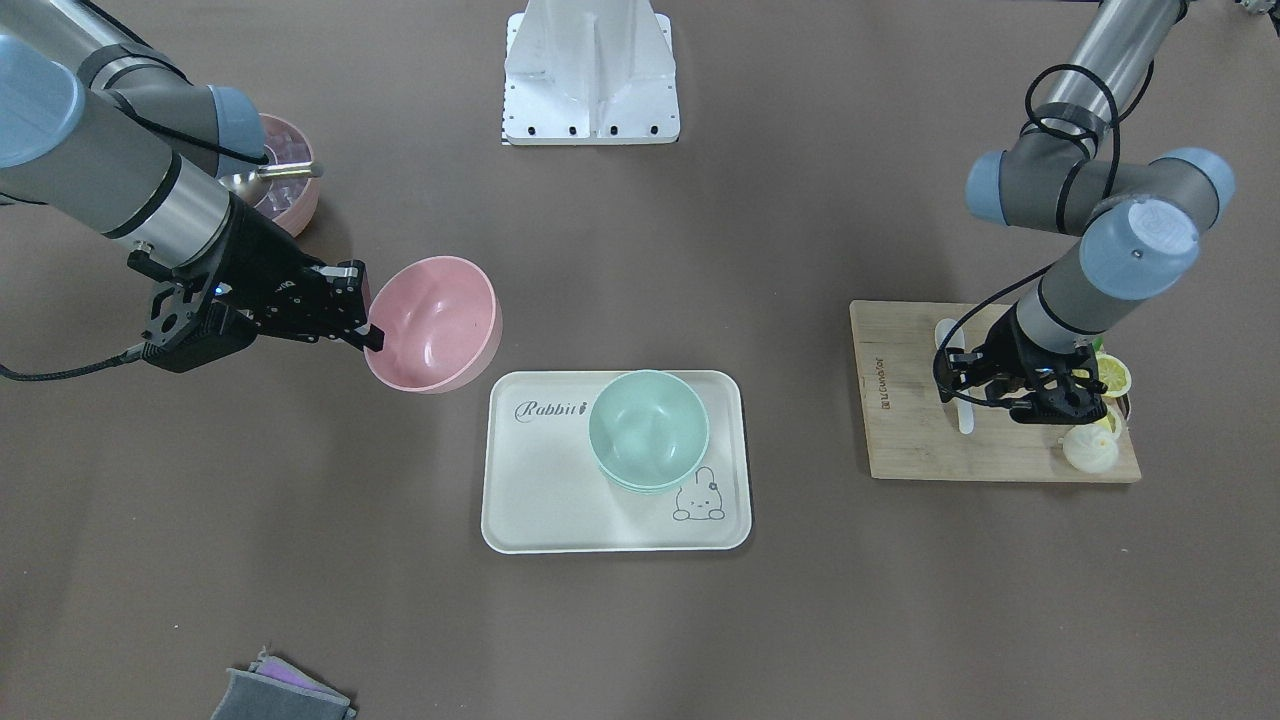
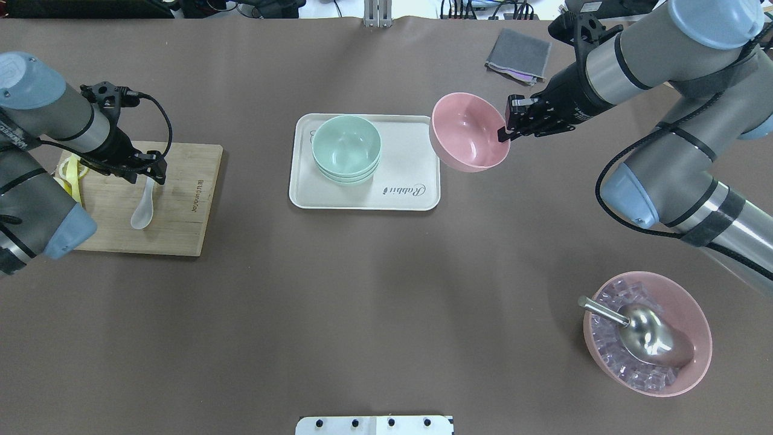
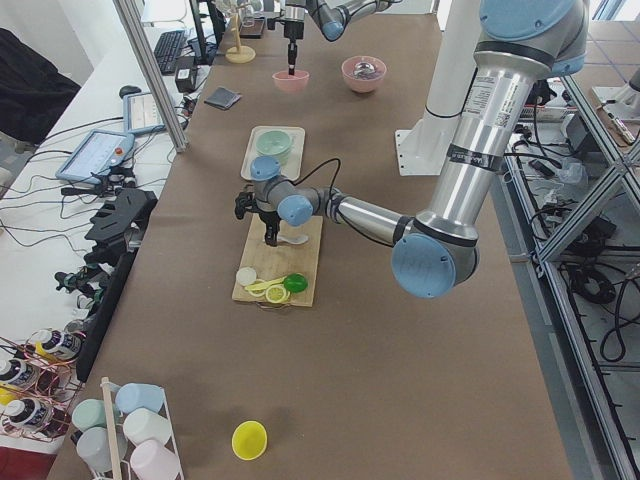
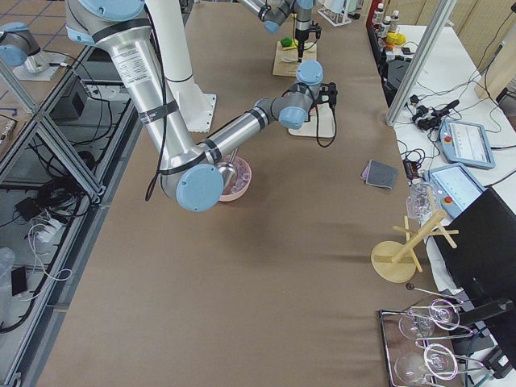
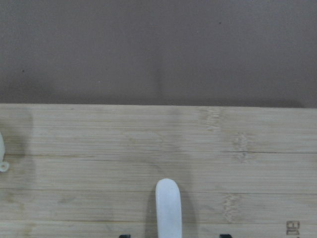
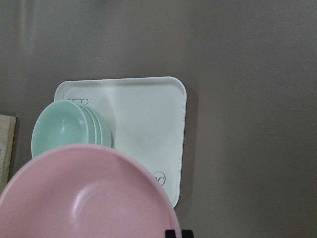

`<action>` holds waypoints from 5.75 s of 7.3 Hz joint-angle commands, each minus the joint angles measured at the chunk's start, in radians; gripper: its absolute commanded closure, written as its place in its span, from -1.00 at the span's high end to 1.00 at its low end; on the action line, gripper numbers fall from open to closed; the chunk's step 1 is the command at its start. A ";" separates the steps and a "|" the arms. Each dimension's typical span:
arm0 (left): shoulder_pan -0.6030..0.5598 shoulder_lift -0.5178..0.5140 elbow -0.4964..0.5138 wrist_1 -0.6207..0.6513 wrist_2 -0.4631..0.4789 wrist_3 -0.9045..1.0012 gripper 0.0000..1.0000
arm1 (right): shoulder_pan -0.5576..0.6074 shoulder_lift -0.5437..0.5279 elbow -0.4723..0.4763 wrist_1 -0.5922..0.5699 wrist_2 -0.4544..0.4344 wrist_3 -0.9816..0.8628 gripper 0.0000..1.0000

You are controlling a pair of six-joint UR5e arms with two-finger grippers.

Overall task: Stack pink bowl on green and place spoon
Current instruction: 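Carry the pink bowl toward the tray while the left gripper grasps the spoon, then lower the pink bowl onto the green bowls with the right gripper, then open and lift the right gripper while the left carries the spoon over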

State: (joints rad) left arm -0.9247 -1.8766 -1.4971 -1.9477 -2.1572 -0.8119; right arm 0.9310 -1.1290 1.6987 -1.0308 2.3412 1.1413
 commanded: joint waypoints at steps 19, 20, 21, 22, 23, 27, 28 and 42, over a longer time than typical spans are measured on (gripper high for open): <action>-0.045 0.037 -0.130 0.013 -0.082 -0.006 -1.00 | -0.138 0.331 -0.290 0.011 -0.256 0.145 -1.00; -0.045 0.037 -0.127 0.013 -0.082 -0.006 -1.00 | -0.158 0.360 -0.335 0.012 -0.281 0.155 -1.00; -0.045 0.036 -0.126 0.013 -0.082 -0.006 -1.00 | -0.169 0.368 -0.337 0.012 -0.296 0.175 -1.00; -0.045 0.036 -0.126 0.013 -0.082 -0.006 -1.00 | -0.210 0.368 -0.340 0.012 -0.316 0.196 -1.00; -0.046 0.036 -0.126 0.013 -0.081 -0.006 -1.00 | -0.224 0.368 -0.346 0.012 -0.350 0.198 -1.00; -0.043 0.036 -0.117 0.013 -0.076 -0.006 -1.00 | -0.241 0.400 -0.393 0.012 -0.367 0.201 -1.00; -0.043 0.036 -0.114 0.012 -0.076 -0.004 -1.00 | -0.241 0.400 -0.393 0.012 -0.367 0.202 -1.00; -0.020 -0.278 -0.078 -0.003 -0.076 -0.283 -1.00 | -0.108 0.228 -0.222 -0.003 -0.160 0.135 1.00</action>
State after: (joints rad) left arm -0.9601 -2.0683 -1.5875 -1.9422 -2.2397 -1.0171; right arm 0.7858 -0.8192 1.4007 -1.0298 2.1193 1.3166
